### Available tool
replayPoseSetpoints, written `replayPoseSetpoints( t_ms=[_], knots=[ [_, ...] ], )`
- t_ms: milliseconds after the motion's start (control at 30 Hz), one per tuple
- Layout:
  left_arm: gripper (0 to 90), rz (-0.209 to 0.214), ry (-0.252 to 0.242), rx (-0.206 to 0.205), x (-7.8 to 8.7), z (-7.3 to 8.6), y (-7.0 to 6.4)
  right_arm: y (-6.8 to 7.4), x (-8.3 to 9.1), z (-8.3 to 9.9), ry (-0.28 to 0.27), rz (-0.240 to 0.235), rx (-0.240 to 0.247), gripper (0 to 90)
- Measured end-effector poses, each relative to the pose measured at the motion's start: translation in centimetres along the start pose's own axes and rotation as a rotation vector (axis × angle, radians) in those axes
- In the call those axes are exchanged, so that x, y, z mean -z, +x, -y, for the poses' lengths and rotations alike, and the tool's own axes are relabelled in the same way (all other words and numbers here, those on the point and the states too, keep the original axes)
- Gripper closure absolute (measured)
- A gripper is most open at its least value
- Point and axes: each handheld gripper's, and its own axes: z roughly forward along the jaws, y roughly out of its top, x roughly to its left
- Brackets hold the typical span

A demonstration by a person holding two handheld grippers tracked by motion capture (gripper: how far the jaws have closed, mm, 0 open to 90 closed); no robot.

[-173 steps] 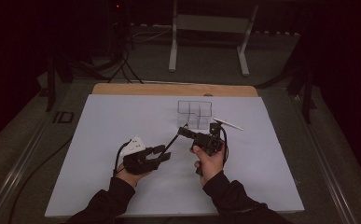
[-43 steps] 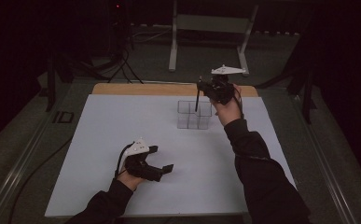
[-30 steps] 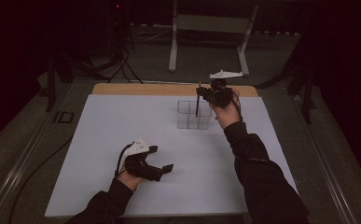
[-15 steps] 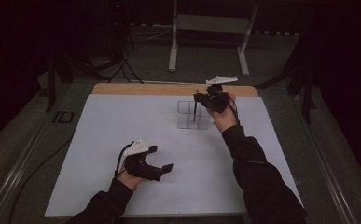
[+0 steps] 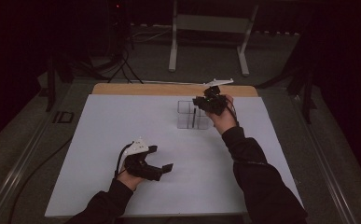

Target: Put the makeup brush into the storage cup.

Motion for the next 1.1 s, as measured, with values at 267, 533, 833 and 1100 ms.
replayPoseSetpoints(
  t_ms=[267, 533, 833, 1100],
  knots=[
    [1.3, 0.004, -0.001, 0.004, 0.0, 0.0, 0.0, 0.9, 0.4, 0.1, 0.001, 0.018, 0.041, 39.5],
    [1.2, 0.01, 0.012, -0.006, 0.0, -0.1, -0.1, 0.7, 1.8, 0.4, -0.003, -0.075, -0.005, 13.9],
    [1.2, 0.015, 0.022, -0.001, -0.3, 0.0, -0.1, 0.3, 3.1, 1.5, -0.05, -0.118, -0.005, 14.3],
    [1.2, 0.091, 0.047, -0.004, -0.5, 0.2, 0.4, 0.4, 4.1, 2.9, -0.075, -0.182, 0.016, 14.6]
  ],
)
